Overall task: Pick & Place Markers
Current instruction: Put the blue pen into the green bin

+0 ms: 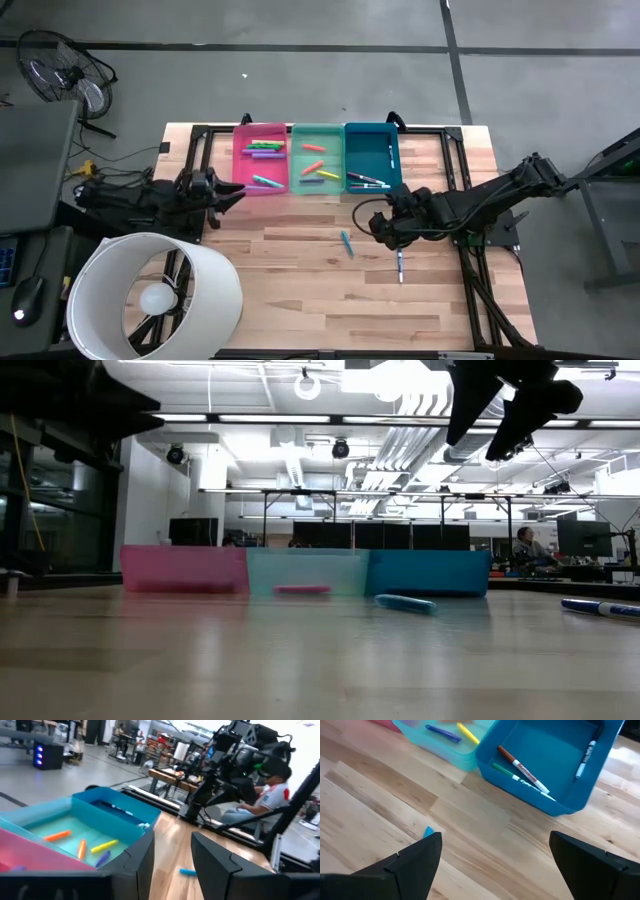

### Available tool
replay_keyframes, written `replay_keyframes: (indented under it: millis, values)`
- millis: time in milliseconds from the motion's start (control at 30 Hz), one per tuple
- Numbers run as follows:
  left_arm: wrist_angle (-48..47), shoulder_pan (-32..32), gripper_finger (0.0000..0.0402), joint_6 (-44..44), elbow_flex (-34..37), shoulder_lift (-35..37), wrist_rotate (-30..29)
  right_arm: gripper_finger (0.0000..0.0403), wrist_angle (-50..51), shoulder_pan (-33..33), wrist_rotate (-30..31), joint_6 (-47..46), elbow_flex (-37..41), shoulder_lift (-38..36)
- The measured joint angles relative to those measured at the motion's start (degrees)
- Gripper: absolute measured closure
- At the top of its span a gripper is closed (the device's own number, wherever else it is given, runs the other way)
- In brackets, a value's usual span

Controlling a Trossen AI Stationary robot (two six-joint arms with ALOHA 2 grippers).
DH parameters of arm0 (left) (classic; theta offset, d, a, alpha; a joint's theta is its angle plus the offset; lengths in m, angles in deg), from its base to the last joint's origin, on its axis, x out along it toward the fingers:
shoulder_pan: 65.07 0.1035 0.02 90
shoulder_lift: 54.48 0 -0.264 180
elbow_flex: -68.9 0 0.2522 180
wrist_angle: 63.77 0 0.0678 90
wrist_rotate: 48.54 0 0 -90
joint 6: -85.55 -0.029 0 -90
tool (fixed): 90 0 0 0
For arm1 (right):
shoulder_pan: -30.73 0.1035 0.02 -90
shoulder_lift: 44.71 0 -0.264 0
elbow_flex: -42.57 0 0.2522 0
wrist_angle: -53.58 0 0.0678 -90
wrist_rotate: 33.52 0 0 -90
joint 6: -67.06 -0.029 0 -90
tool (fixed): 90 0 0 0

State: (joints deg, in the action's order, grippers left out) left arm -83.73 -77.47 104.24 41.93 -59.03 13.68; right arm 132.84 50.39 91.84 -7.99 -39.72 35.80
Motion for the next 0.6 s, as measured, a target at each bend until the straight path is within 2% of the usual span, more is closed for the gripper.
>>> replay_keyframes:
  millis: [133,333,600]
  values:
    - [-2.0,0.0,0.0275,-0.2,1.6,4.5,1.5,0.0045,-3.1,-0.1,0.1,-0.8,0.0,0.2]
    - [-4.8,0.0,0.0275,0.3,1.9,3.9,4.8,0.0045,-9.4,-0.2,-0.6,0.7,0.0,1.3]
    - [-0.4,0.0,0.0275,1.1,7.1,4.2,7.8,0.0045,-20.0,-2.9,-6.9,6.0,0.0,5.7]
